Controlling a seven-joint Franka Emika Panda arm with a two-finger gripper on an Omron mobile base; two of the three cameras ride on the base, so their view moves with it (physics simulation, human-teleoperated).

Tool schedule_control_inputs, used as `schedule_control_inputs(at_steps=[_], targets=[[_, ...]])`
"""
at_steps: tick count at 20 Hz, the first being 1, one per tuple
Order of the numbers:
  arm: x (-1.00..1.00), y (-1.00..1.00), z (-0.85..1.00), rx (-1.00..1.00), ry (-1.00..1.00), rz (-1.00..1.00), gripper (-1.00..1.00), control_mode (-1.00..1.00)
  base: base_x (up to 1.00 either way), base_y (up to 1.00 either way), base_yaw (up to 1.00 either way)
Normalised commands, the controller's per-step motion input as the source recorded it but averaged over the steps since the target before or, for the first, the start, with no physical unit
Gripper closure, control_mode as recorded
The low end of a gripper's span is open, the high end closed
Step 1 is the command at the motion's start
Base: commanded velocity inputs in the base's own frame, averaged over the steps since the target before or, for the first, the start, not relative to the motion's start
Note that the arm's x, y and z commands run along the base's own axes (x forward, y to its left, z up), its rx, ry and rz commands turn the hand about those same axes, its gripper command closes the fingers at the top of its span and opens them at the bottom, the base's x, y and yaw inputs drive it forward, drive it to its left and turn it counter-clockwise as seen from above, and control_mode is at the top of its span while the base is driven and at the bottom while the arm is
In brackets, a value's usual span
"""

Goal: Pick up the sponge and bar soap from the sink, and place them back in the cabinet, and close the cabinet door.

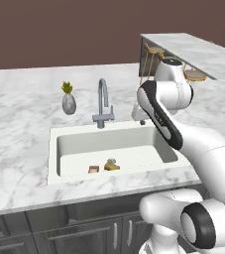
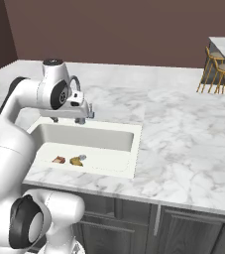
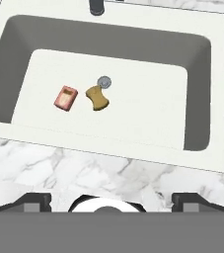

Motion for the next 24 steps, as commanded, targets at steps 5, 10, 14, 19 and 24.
schedule_control_inputs(at_steps=[5,10,14,19,24], targets=[[0.05,0.00,-0.34,0.00,0.00,0.08,-1.00,-1.00,0.00,0.00,0.00],[0.05,0.03,-0.37,0.00,0.00,0.10,-1.00,-1.00,0.00,0.00,0.00],[0.13,0.08,-0.35,0.00,0.00,0.09,-1.00,-1.00,0.00,0.00,0.00],[0.16,0.06,-0.33,0.00,0.00,0.08,-1.00,-1.00,0.00,0.00,0.00],[0.28,0.01,-0.25,0.00,0.00,0.07,-1.00,-1.00,0.00,0.00,0.00]])
